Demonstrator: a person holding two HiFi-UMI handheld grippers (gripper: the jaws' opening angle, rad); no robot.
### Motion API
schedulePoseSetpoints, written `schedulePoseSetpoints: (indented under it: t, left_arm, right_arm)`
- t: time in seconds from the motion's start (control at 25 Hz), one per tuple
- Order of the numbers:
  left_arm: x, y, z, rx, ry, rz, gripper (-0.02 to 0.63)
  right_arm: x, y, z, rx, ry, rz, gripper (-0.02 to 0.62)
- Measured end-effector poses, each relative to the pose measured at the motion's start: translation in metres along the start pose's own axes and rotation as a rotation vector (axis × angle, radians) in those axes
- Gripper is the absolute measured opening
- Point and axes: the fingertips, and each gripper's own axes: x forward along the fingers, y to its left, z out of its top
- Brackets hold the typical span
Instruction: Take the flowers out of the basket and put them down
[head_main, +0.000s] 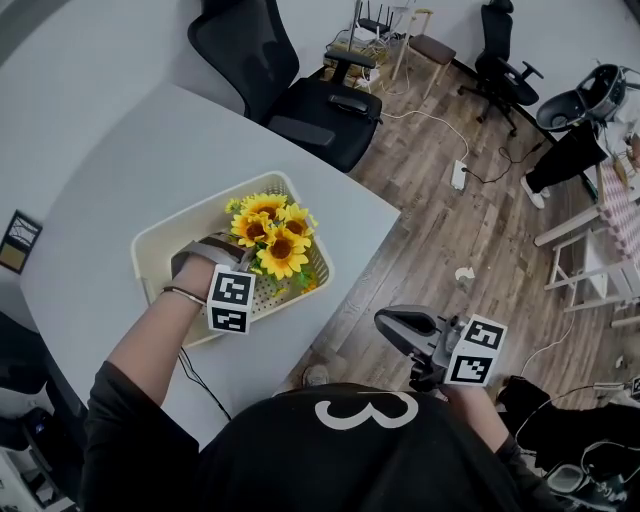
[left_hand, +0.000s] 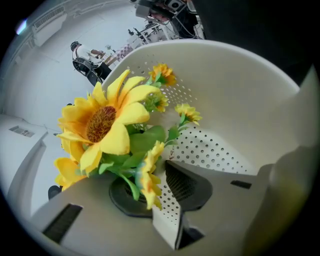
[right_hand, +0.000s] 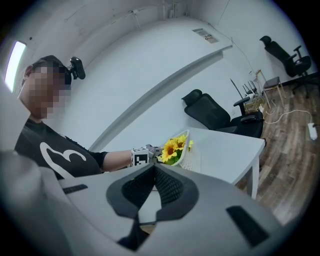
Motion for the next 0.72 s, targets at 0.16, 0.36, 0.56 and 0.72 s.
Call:
schedulePoseSetpoints:
  t: [0.16, 0.36, 0.56, 0.72]
  left_arm:
    - [-0.001, -0.001, 0.002, -0.016, -0.002, 0.0, 0.084]
    - [-0.003, -0.003, 0.004, -0.03, -0.009, 0.004, 0.08]
    - [-0.009, -0.003, 0.002, -0.072, -0.013, 0.004, 0.075]
    - [-0.01, -0.003, -0.004, -0.117, 0.004, 0.002, 0.074]
  right_arm:
    - [0.0, 0.004, 0.0, -0.008, 0.01, 0.008, 0.008]
    - [-0.002, 0.009, -0.003, -0.013, 0.013, 0.019, 0.008]
    - [-0.01, 0.012, -0.003, 0.014, -0.006, 0.025, 0.008]
    - [-0.019, 0.011, -0.006, 0.019, -0.014, 0.011, 0.008]
